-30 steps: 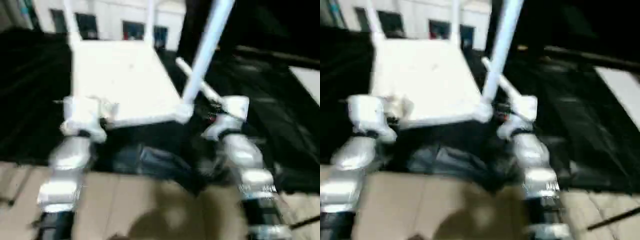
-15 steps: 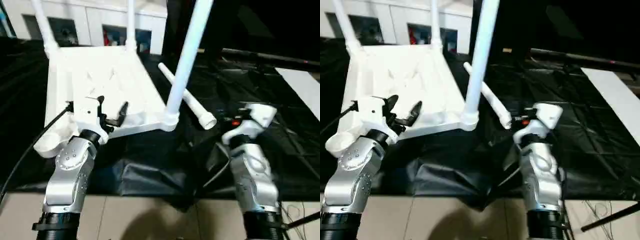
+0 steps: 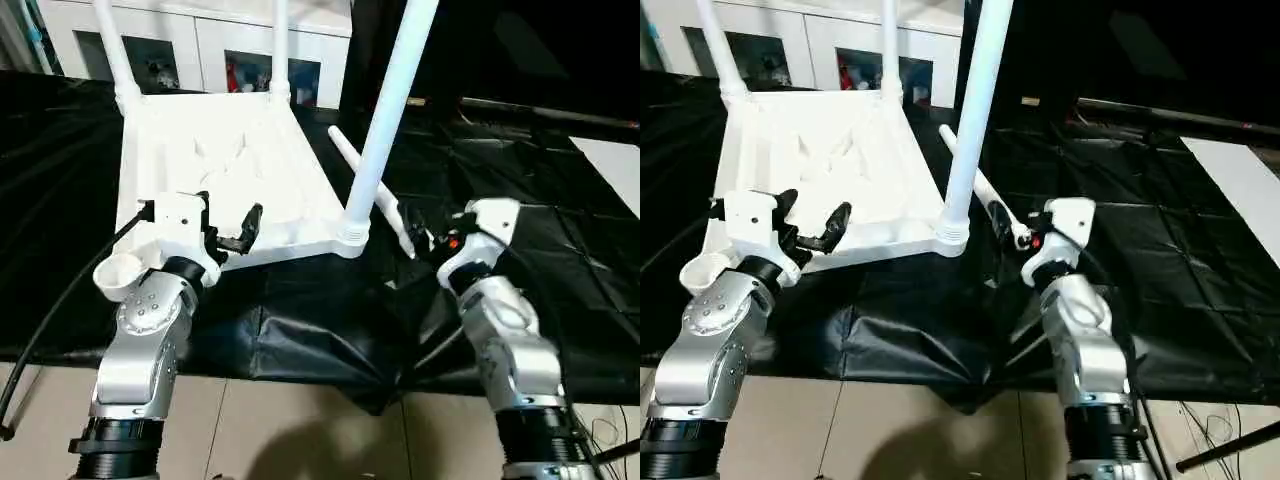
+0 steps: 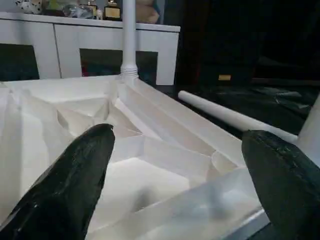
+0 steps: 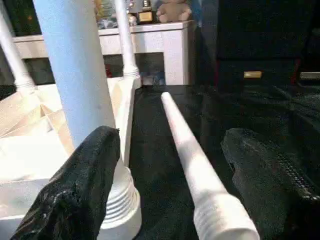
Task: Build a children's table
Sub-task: Move to table
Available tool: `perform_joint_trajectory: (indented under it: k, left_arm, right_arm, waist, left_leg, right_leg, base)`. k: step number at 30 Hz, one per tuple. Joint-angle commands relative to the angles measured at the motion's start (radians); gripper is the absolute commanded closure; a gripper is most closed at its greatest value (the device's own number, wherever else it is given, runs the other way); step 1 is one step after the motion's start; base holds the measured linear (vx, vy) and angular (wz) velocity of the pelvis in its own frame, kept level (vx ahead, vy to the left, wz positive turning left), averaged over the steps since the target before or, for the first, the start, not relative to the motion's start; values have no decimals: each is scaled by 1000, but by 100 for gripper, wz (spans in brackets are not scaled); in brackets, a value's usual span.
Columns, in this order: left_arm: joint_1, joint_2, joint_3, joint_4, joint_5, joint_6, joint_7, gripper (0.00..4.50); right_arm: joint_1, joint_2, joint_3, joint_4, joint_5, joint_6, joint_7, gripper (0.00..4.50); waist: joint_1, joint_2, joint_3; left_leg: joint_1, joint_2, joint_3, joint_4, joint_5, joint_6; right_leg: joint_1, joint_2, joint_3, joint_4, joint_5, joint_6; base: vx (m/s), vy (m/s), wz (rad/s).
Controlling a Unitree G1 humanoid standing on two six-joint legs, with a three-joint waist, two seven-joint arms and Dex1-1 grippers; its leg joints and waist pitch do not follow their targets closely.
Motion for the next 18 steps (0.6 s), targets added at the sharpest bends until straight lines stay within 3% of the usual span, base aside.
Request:
perform_joint_trajectory:
  k: [1,2,3,4,6,7,8,9,11,12,13,14,15,16,17,18]
  left_arm:
    - [-10,-4,-1,4,5,-5,0,0]
    - [-10,-5,-1,4,6,-6,1,0]
    - [-9,-8,-3,4,10,-7,2,0]
    - [-9,-8,-3,3,10,-8,2,0]
    - [-6,-10,-6,1,10,-9,4,0]
    - [-5,-10,-8,-1,9,-9,5,0]
    - [-4,-11,-8,-1,9,-9,6,0]
    - [-3,-11,-9,-2,9,-9,6,0]
    - [1,-11,-9,-4,7,-11,7,0]
    - [4,-11,-10,-6,7,-12,7,0]
    - [4,-11,-10,-6,7,-12,7,0]
    - [4,-11,-10,-6,7,-12,7,0]
    - [9,-12,-8,-9,4,-14,7,0]
    - [13,-13,-6,-13,-1,-15,5,0]
    - [17,-13,-3,-16,-5,-14,4,0]
    - [17,-13,-3,-16,-5,-14,4,0]
  right_arm:
    - [-4,-16,15,-5,7,14,28,91]
    - [-4,-17,16,-5,7,16,31,91]
    - [-5,-24,23,-8,9,23,48,91]
    - [-5,-25,23,-8,8,24,50,91]
    - [-7,-29,21,-9,8,30,55,91]
    - [-8,-30,19,-8,9,32,56,91]
    - [-9,-31,17,-7,9,33,55,91]
    - [-9,-31,16,-6,8,33,54,91]
    - [-9,-31,13,-4,6,31,50,91]
    - [-7,-31,11,-5,5,29,48,91]
    - [-7,-31,11,-5,5,29,48,91]
    - [-7,-31,11,-5,5,29,48,91]
    - [-4,-29,9,-8,6,30,43,91]
    - [-1,-28,8,-12,8,30,41,91]
    - [3,-26,6,-18,11,31,38,91]
    - [3,-26,6,-18,11,31,38,91]
  waist:
    - [2,11,-43]
    - [5,15,-48]
    - [5,14,-49]
    - [6,16,-51]
    - [9,10,-63]
    - [14,10,-72]
    - [16,11,-73]
    - [20,3,-81]
    - [26,1,-88]
    - [24,0,-92]
    - [14,6,-96]
    - [14,6,-96]
    - [-32,10,-99]
    - [-69,0,-102]
    - [-68,-8,-100]
    - [-60,-26,-99]
  left_leg:
    - [20,42,-4,-86,-361,68]
    - [23,42,-2,-88,-342,72]
    - [27,45,2,-94,-300,78]
    - [25,46,1,-96,-282,81]
    - [23,36,7,-87,-188,100]
    - [14,25,9,-79,-106,118]
    - [13,20,11,-76,-74,126]
    - [5,6,10,-64,21,159]
    - [-11,-10,5,-48,112,191]
    - [-3,-10,-3,-45,177,209]
    - [27,-6,-17,-46,267,244]
    - [27,-6,-17,-46,267,244]
    - [157,52,-99,-40,497,370]
    - [223,119,-167,-27,631,482]
    - [213,105,-166,-5,695,488]
    - [141,35,-124,28,703,435]
  right_leg:
    - [61,-76,40,-109,-564,-185]
    - [68,-76,40,-109,-549,-193]
    - [79,-72,41,-101,-466,-227]
    - [84,-70,39,-96,-431,-238]
    - [105,-67,43,-83,-299,-277]
    - [123,-63,47,-71,-194,-303]
    - [127,-61,48,-66,-149,-315]
    - [147,-51,51,-50,-19,-330]
    - [169,-41,56,-34,96,-322]
    - [165,-29,48,-20,170,-309]
    - [144,-12,30,1,225,-281]
    - [144,-12,30,1,225,-281]
    - [13,-8,-11,54,180,-195]
    - [-92,-65,-9,74,16,-110]
    - [-101,-94,11,64,50,-99]
    - [-50,-116,44,36,194,-112]
  base:
    - [82,-3,2]
    - [82,-3,2]
    - [100,4,3]
    - [109,8,4]
    - [113,10,4]
    - [131,20,6]
    - [131,20,6]
    - [135,32,7]
    - [136,34,5]
    - [134,31,5]
    - [66,17,3]
    - [126,21,6]
    - [121,-7,8]
    - [149,-37,0]
    - [88,-41,-3]
    - [17,-55,-18]
